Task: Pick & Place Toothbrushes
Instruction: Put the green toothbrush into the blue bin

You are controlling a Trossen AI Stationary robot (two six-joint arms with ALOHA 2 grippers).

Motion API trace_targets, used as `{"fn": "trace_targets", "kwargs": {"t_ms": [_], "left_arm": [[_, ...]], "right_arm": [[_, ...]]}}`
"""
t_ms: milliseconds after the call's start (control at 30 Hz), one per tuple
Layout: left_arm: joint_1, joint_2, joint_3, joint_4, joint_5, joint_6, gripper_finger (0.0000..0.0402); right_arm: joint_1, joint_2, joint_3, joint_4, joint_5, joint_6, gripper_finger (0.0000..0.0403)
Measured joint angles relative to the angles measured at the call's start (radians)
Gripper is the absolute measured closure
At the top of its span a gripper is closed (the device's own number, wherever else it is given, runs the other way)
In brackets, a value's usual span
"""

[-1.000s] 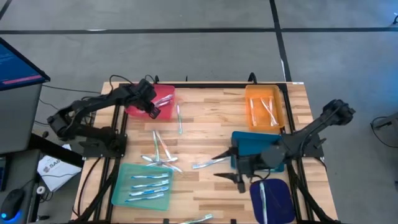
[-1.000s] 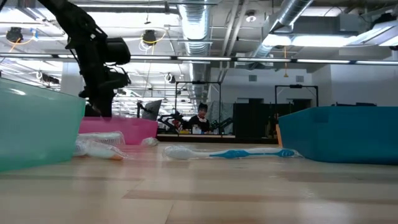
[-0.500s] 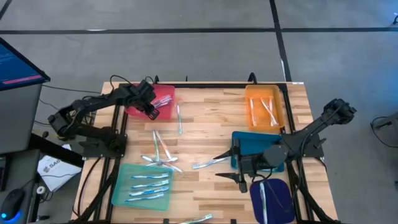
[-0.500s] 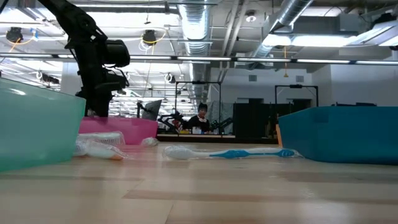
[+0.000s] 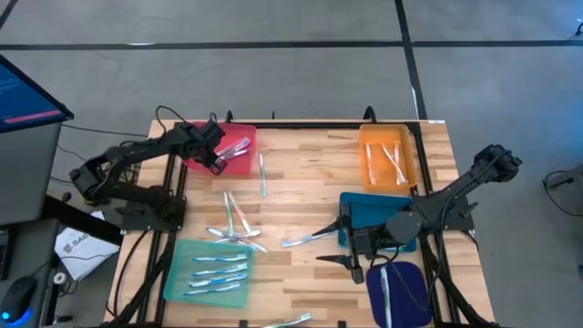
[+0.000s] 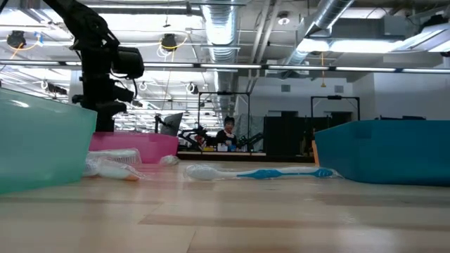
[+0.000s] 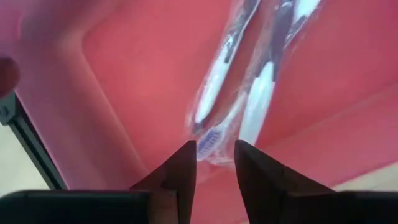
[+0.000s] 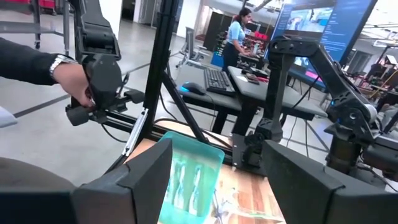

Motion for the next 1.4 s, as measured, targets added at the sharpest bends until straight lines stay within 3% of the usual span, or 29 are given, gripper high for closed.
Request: {"fn": "trace_targets", "kwargs": {"t_ms": [233, 467, 700, 933, 1033, 1233, 1400], "left_arm": [[-0.047, -0.127, 0.000, 0.003, 0.085, -0.018, 0.0296], [-0.119, -0.322, 0.000, 0.002, 0.312, -0.103, 0.0295], [-0.268, -0.461, -0.031, -0.008, 0.485, -0.255, 0.0295], [-0.474, -0.508, -0.119, -0.021, 0.576, -0.466, 0.0295], [-0.575, -0.504, -0.151, -0.021, 0.574, -0.544, 0.0296], [-0.726, -0.504, -0.189, -0.018, 0.441, -0.681, 0.0312], [-0.752, -0.504, -0.194, -0.019, 0.499, -0.783, 0.0318]], "right_arm": [[-0.003, 0.000, 0.000, 0.000, 0.000, 0.000, 0.0158], [0.000, 0.000, 0.000, -0.002, -0.004, 0.043, 0.0158], [0.000, 0.000, 0.000, -0.002, -0.011, 0.129, 0.0158], [0.001, 0.001, 0.000, -0.046, -0.011, 0.170, 0.0158], [0.001, 0.001, 0.000, -0.065, -0.011, 0.173, 0.0158], [0.008, 0.001, 0.000, -0.063, -0.011, 0.173, 0.0158], [0.031, 0.001, 0.000, -0.063, -0.011, 0.219, 0.0158]]}}
